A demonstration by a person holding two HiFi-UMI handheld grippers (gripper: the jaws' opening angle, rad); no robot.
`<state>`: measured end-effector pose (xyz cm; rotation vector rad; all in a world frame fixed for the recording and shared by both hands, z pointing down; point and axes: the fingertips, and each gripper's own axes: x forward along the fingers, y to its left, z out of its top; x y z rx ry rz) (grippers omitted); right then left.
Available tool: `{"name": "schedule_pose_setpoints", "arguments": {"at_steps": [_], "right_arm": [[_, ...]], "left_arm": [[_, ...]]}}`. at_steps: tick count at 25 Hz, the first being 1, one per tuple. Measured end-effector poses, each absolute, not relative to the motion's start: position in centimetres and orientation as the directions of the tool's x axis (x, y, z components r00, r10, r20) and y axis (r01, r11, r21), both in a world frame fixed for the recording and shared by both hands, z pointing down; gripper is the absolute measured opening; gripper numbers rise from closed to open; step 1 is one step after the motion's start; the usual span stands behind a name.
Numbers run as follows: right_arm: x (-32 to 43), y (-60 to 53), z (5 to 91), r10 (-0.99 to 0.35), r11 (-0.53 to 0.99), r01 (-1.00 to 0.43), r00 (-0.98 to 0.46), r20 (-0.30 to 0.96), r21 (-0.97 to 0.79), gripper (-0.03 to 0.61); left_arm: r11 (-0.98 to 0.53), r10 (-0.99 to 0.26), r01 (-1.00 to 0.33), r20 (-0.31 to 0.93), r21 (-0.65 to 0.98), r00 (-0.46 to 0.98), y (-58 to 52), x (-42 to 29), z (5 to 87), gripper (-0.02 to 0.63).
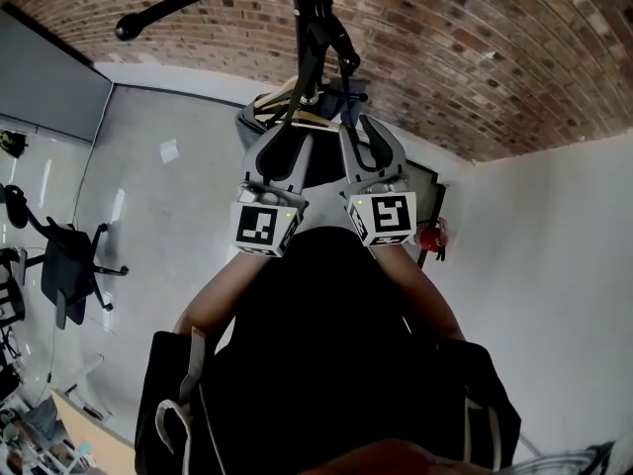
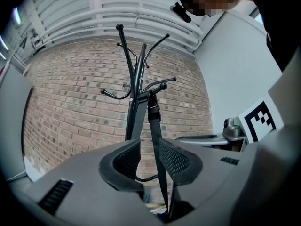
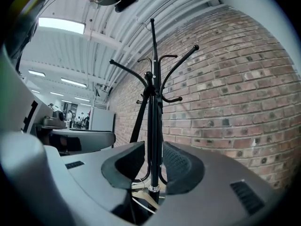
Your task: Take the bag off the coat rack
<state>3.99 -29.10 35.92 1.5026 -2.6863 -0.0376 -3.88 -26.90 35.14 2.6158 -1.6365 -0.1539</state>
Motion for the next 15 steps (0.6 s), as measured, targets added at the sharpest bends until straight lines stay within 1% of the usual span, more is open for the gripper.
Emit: {"name": "schedule_pose_setpoints", "arguments": {"at_steps": [4,9,15], "right_arm": [[4.3,-30.5,35.6,-0.870,0.492,-0.869,-0.490,0.046,0.051,0.109],[3.6,-32.1,35.5,-0.879,0.476,-0.878,-0.473,0.051,0.056,0.109],[3.0,-33.8,35.6,-0.884,0.466,-0.882,-0.464,0.054,0.067,0.109]], "left_arm": [[-0.427,-0.904,-0.901,-0.060,0.081,0.423,-28.5,-4.1,35.6,0.118],[-0.396,-0.918,-0.917,-0.020,0.054,0.395,-30.3,-4.6,35.9,0.118],[-0.410,-0.912,-0.911,-0.019,0.049,0.409,-32.0,-4.6,35.8,0.118]]}}
